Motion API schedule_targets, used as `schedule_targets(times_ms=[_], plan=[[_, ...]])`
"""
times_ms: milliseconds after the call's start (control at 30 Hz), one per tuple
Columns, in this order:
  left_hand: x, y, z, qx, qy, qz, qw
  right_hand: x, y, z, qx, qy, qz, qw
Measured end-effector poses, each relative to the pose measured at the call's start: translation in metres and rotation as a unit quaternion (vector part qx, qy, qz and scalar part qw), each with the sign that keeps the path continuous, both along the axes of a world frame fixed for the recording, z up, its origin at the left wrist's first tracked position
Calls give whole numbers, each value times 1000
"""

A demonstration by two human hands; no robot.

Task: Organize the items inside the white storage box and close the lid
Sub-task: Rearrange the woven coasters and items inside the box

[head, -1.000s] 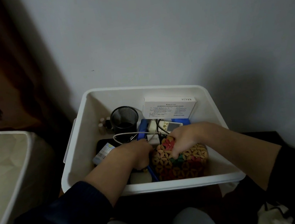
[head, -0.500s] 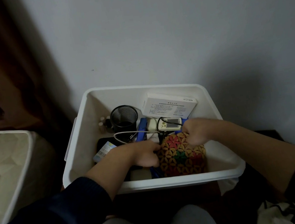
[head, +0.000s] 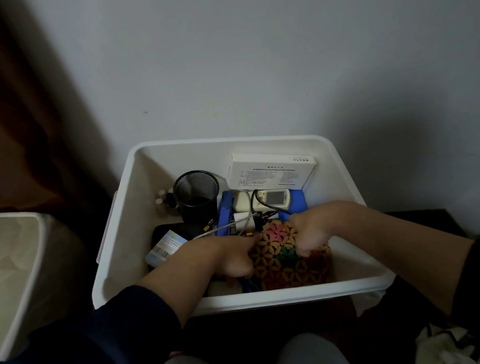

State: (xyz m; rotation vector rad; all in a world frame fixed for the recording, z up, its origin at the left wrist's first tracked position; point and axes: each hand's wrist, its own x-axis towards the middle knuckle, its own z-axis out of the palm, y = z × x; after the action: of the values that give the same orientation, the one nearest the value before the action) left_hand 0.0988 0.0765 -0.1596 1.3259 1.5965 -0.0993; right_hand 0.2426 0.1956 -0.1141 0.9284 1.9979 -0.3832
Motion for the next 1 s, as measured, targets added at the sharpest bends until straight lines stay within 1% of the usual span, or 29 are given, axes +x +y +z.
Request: schedule_targets(times_ms=[100, 200, 267, 333, 400, 500, 600, 767, 867, 933, 967, 1000], plan=[[0, -1, 0, 9, 8, 5, 1000, -2, -4, 0, 10, 20, -11, 1000], [-4, -4, 0, 51, 32, 15, 998, -3, 0, -3, 60, 71, -36, 995], [-8, -6, 2, 74, 27, 29, 996, -3, 0, -7, 122, 87, -18, 989], [-10, -9, 3, 82, 20, 29, 996, -4, 1, -12, 159, 76, 12, 984], [-9, -11, 1, 81, 24, 17, 996, -3, 3, -11, 149, 55, 25, 987], [-5, -8, 1, 65, 50, 5, 997, 1, 8, -13, 130, 48, 30, 990], [-5, -6, 4, 61, 94, -10, 994, 2, 2, -19, 158, 84, 32, 983], [-10, -12, 17, 93, 164, -43, 981, 0, -4, -7, 200, 129, 41, 970], [-10, -12, 21, 98, 186, -65, 975, -5, -15, -2, 259, 144, 102, 950], [-9, -12, 23, 99, 204, -79, 971, -9, -21, -1, 282, 189, 149, 929], [-8, -11, 23, 100, 211, -85, 969, -11, -22, -2, 263, 227, 161, 924], [-8, -11, 23, 102, 213, -90, 968, -11, -21, -4, 211, 260, 161, 928]])
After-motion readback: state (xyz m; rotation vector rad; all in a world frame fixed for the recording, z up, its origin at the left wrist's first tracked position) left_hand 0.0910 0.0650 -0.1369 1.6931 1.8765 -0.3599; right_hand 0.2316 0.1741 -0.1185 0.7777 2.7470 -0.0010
